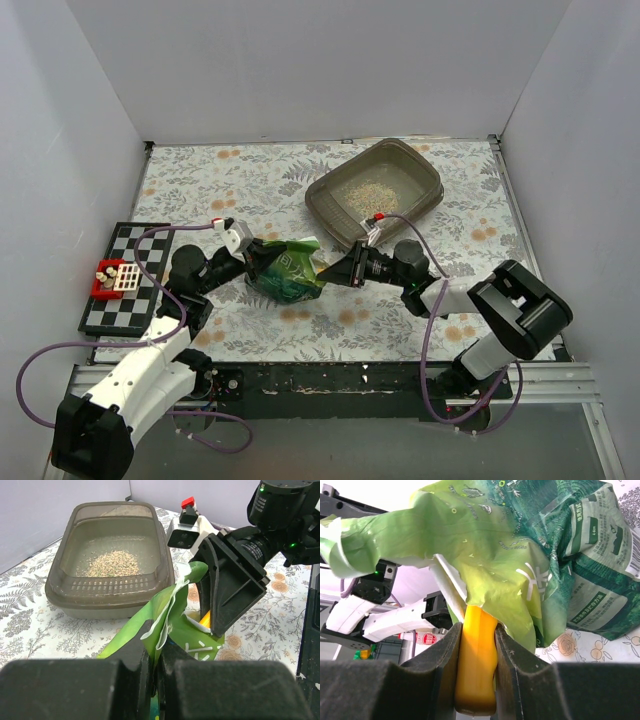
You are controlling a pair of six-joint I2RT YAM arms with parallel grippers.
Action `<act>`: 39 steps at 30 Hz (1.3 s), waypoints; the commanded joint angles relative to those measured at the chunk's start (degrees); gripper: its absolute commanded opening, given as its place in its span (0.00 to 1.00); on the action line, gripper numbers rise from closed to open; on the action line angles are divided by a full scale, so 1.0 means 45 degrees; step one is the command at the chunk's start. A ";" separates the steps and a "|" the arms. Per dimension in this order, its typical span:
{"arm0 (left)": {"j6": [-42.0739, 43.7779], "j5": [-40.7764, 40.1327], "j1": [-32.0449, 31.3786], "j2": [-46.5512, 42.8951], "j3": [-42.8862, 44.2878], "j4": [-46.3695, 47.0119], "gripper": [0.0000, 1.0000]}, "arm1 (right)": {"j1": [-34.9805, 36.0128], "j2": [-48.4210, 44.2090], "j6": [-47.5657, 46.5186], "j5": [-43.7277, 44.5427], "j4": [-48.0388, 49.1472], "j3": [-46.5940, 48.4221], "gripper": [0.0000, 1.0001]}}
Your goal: Fill the litter box with clean litter
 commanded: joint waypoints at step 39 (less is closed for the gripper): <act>0.0298 0.0019 -0.1718 0.0967 -0.0298 0.0388 0.00 | -0.2293 -0.9489 0.1383 -0.0052 -0.1487 -0.4586 0.01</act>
